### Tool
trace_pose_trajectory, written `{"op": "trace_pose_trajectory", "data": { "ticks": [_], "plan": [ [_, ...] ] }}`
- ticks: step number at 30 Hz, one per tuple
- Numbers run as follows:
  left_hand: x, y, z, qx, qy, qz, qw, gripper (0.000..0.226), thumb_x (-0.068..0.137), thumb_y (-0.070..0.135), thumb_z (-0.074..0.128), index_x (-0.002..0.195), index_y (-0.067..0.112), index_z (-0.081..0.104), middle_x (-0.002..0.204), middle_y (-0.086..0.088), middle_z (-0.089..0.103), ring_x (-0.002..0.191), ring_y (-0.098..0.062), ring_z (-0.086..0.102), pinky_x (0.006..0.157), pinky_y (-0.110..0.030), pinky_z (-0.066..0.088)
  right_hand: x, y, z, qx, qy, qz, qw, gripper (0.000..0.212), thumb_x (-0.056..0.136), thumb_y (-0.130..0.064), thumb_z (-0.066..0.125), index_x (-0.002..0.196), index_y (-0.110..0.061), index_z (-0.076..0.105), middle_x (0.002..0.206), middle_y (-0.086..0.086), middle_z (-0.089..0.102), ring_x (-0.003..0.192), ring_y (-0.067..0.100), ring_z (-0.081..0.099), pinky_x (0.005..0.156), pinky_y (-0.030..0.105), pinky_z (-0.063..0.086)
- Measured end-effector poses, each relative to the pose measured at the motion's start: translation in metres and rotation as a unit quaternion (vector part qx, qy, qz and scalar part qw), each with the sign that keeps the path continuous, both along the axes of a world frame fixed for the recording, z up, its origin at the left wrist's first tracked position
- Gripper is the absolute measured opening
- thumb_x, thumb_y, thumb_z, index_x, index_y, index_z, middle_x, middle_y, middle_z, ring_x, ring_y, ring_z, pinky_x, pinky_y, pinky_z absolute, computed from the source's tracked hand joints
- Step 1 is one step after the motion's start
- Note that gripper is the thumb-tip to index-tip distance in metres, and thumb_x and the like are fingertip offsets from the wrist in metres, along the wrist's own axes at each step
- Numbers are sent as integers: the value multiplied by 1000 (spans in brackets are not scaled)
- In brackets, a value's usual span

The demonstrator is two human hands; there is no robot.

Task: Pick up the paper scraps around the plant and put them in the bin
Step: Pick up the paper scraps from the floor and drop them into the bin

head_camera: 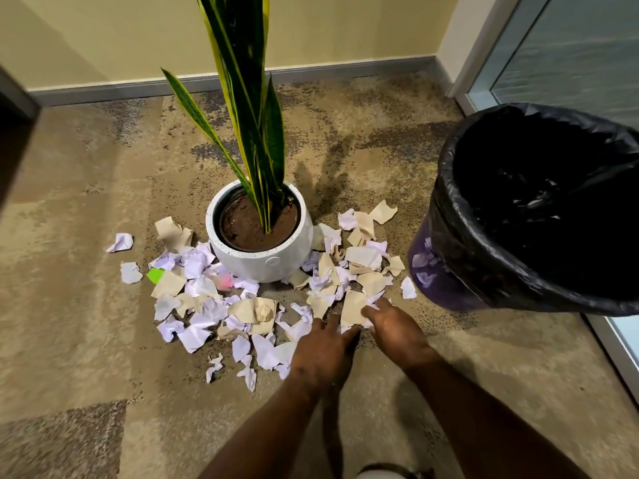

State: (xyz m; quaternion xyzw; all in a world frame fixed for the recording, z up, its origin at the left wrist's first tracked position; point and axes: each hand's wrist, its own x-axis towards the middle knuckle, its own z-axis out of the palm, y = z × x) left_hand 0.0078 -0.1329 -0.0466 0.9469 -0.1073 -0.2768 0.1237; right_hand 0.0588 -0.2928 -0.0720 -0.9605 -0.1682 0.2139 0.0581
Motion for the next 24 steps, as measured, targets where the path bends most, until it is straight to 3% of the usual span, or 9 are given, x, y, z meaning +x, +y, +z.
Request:
{"op": "trace_pose_trajectory", "data": {
  "ticks": [4, 9, 12, 19, 24],
  "plan": [
    [-1, 8, -2, -8, -2, 0, 1000, 43, 99, 24, 48, 141, 29, 45, 149, -8, 38, 127, -31, 41, 94, -44, 50, 2, 1, 3, 13, -32, -20, 999, 21, 90, -10, 49, 105, -22, 56, 103, 10, 58, 91, 29, 61, 73, 34, 49],
    [1, 14, -7, -56, -4, 43, 997, 38, 94, 20, 55, 132, 26, 53, 126, -6, 57, 106, -24, 56, 86, -38, 52, 1, 2, 5, 26, -91, -38, 995, 17, 91, -25, 53, 107, -27, 57, 101, 3, 62, 87, 21, 60, 66, 29, 41],
    [-1, 17, -10, -107, -9, 114, 988, 36, 90, 19, 63, 124, 29, 58, 119, -2, 62, 97, -18, 60, 78, -27, 49, 1, 3, 4, 38, -111, -39, 992, 16, 90, -32, 51, 105, -30, 58, 99, 0, 63, 84, 17, 58, 66, 28, 43],
    [3, 26, -5, -226, -66, 282, 930, 34, 83, 3, 52, 97, 27, 71, 96, 1, 74, 77, -8, 61, 63, -21, 42, 3, 10, 3, 54, -114, -57, 990, 24, 88, -36, 52, 109, -31, 60, 111, -4, 56, 87, 10, 55, 66, 21, 42],
    [13, 31, 11, -293, -82, 348, 887, 42, 85, -6, 48, 110, 19, 71, 99, -1, 74, 78, -15, 68, 73, -33, 58, 8, 16, 23, 99, -103, -106, 984, 31, 90, -38, 49, 116, -28, 62, 121, -3, 56, 90, 11, 59, 68, 22, 40]
  ]
}}
